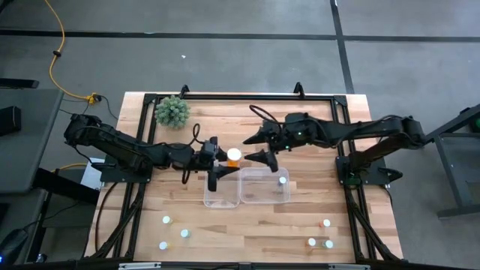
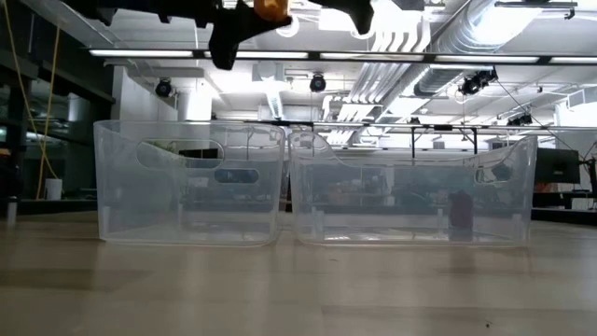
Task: Pick and place medicine bottles into bin by pill shape (circle, oval)
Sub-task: Put the large orange pill bottle into the right transparent bin
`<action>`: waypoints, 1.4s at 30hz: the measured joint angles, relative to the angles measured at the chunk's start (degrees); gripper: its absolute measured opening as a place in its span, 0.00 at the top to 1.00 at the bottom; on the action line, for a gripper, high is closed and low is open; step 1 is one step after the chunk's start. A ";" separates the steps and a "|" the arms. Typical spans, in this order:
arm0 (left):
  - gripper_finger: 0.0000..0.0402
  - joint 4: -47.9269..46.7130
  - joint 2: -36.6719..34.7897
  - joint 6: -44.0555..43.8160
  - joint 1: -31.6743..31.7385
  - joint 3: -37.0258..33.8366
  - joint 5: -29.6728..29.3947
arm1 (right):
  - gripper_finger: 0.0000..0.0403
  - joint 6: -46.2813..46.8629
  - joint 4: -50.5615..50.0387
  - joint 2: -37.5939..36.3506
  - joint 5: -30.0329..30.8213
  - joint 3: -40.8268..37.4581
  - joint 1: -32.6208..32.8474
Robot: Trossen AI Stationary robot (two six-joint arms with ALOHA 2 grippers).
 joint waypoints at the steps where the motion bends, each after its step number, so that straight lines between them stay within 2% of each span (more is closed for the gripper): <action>1: 0.60 -2.89 0.00 -0.19 0.00 0.72 0.30 | 0.30 -0.30 -2.57 -0.43 0.00 0.56 0.05; 7: 0.60 -24.47 0.00 3.67 0.47 8.04 0.27 | 0.30 -4.65 -14.99 1.28 0.31 5.98 1.09; 12: 0.60 -32.84 0.02 5.02 1.81 11.13 -0.32 | 0.30 -7.74 -19.44 4.47 0.37 9.33 2.37; 20: 0.60 -33.69 0.02 5.44 2.29 11.58 -0.36 | 0.30 -11.58 -18.48 7.59 9.42 10.22 2.85; 23: 0.60 -33.88 0.04 5.42 2.29 11.56 0.23 | 0.30 -11.56 -18.39 7.73 11.07 10.26 2.81; 30: 0.60 -32.85 0.04 5.44 2.25 11.58 0.28 | 0.30 -10.48 -16.27 7.75 5.38 10.25 2.90; 42: 0.60 -30.95 1.94 5.47 2.29 11.61 0.66 | 0.30 -10.91 -14.20 9.59 7.51 10.19 3.11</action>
